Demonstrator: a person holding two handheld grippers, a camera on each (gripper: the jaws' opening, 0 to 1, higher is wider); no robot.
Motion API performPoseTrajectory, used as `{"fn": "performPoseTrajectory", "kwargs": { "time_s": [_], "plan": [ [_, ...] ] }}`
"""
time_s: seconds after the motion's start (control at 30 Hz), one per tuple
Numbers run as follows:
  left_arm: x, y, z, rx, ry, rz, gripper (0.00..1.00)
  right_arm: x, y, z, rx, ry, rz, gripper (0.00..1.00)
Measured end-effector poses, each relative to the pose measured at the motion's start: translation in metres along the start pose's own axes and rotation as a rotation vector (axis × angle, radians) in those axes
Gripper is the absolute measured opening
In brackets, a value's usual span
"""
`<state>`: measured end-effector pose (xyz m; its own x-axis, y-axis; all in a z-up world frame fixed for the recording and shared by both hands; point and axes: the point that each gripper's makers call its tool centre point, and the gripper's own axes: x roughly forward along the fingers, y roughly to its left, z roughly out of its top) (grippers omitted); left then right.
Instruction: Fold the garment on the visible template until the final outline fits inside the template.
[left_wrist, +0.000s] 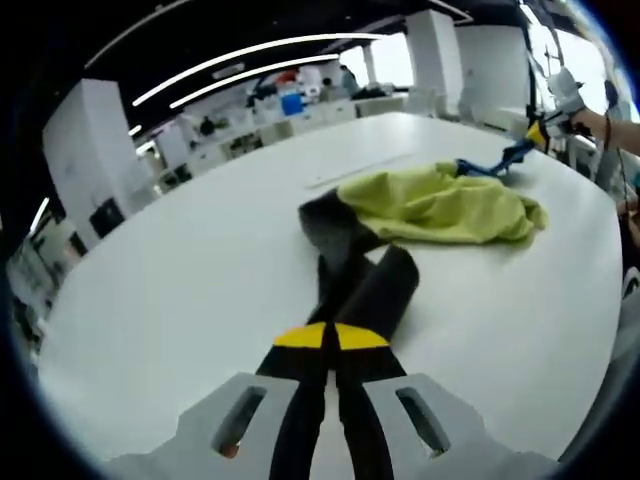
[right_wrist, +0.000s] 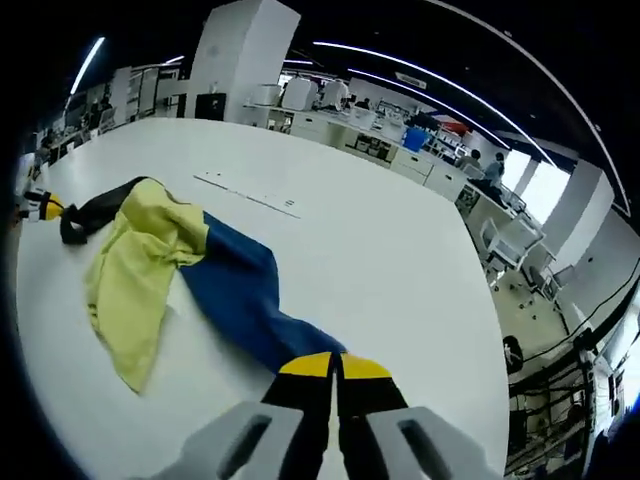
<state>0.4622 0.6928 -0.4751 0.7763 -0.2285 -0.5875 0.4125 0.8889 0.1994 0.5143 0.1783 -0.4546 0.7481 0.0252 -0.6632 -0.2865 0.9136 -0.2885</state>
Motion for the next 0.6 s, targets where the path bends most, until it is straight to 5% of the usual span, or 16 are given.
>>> {"fn": "performPoseTrajectory", "kwargs": {
  "time_s": [0.6],
  "plan": [
    [0.012,0.037,-0.020,0.031,0.081,0.069,0.00,0.024,-0.050,-0.053,0.100,0.151,-0.076,0.00]
  ]
}}
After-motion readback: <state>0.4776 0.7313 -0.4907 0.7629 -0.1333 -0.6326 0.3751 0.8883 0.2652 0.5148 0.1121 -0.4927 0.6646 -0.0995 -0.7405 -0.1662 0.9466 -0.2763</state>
